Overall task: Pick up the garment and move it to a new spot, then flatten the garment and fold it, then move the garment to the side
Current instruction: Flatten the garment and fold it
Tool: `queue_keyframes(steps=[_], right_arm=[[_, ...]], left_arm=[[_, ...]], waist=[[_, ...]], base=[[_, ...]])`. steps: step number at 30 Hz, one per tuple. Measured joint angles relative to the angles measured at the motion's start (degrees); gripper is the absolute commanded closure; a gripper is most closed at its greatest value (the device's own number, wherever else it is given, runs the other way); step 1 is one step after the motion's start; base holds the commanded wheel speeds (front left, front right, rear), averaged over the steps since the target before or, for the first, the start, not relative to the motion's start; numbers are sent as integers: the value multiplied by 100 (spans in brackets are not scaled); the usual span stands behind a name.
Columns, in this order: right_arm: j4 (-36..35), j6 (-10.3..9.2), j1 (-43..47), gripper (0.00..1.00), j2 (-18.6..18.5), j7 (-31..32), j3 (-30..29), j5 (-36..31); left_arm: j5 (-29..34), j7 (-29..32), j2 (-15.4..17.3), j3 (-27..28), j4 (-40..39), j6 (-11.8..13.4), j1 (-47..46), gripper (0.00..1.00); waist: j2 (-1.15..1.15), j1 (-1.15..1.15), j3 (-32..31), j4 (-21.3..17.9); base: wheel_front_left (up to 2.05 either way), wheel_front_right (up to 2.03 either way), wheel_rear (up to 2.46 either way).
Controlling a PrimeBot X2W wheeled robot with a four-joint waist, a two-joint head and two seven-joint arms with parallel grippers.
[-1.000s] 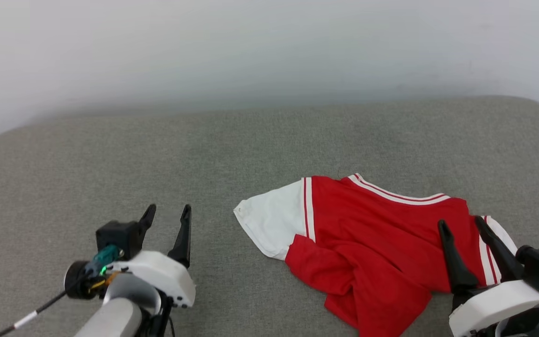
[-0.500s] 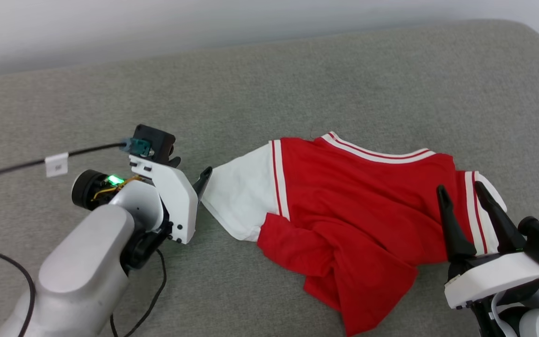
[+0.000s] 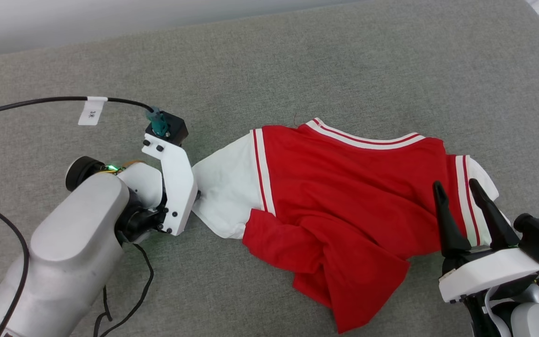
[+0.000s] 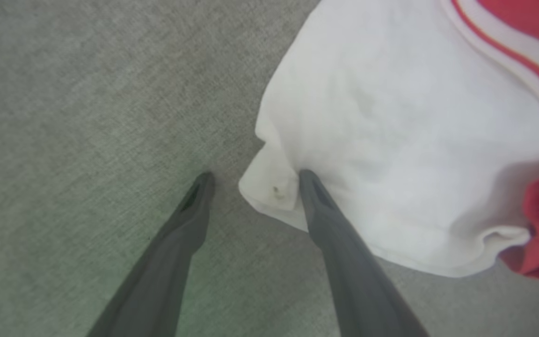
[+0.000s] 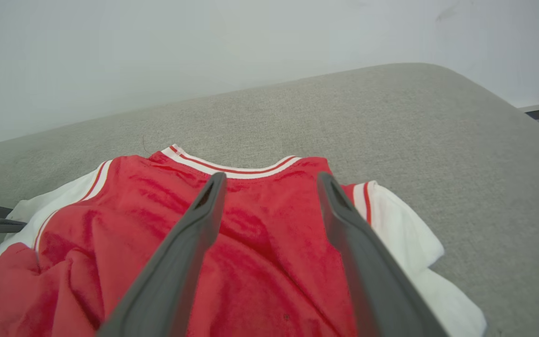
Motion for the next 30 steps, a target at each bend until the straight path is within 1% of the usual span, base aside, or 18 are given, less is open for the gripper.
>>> queue_keyframes(steps=[1,2,7,14,15,18,19,21,24,25,26,28,30], right_arm=[[23,0,-1,0,2,-9,-15,3],[43,0,-6,0,3,-14,-21,19],[137,0,-9,0,18,33,-99,60],[257,0,20,0,-34,297,-424,243],[291,0,27,0,-63,398,-493,290],[450,0,59,0,-187,735,-838,492],[701,0,57,0,-435,1261,-1262,664],[839,0,4,0,-631,1636,-1482,798],[1096,0,-197,0,-933,2434,-1750,964],[1194,0,-252,0,-1040,2760,-1795,1011],[1352,0,-462,0,-1241,3659,-1822,1124],[1402,0,-682,0,-1316,4109,-1797,1215],[1428,0,-873,0,-1363,4408,-1728,1227]], left_arm=[[4,20,-1,-9,-29,2,-3,49],[33,-5,-2,-37,-58,7,0,100],[231,-560,-112,-109,-140,165,245,100],[469,-1786,-201,101,-288,703,758,100],[488,-1970,-204,158,-326,786,816,100],[511,-2360,-203,281,-416,925,945,100],[494,-2598,-188,367,-471,1009,1079,100],[489,-2706,-167,419,-541,1043,1104,100],[491,-2802,-138,455,-666,1095,1138,100],[493,-2824,-129,467,-703,1111,1138,100],[526,-2874,-119,494,-842,1132,1104,100],[542,-2900,-109,517,-940,1157,1038,100],[580,-2903,-109,528,-1038,1176,942,100]], waist=[[0,0,6,-2],[0,0,9,-4],[0,0,-93,33],[0,1,-445,200],[0,1,-507,228],[0,0,-688,312],[0,0,-839,391],[0,0,-894,445],[0,0,-896,495],[0,0,-870,504],[0,0,-750,536],[0,0,-639,565],[0,0,-513,600]], base=[[0,0,0],[0,0,0],[0,0,0],[0,0,0],[0,0,0],[0,0,0],[0,0,0],[0,0,0],[0,0,0],[0,0,0],[0,0,0],[0,0,0],[0,0,0]])
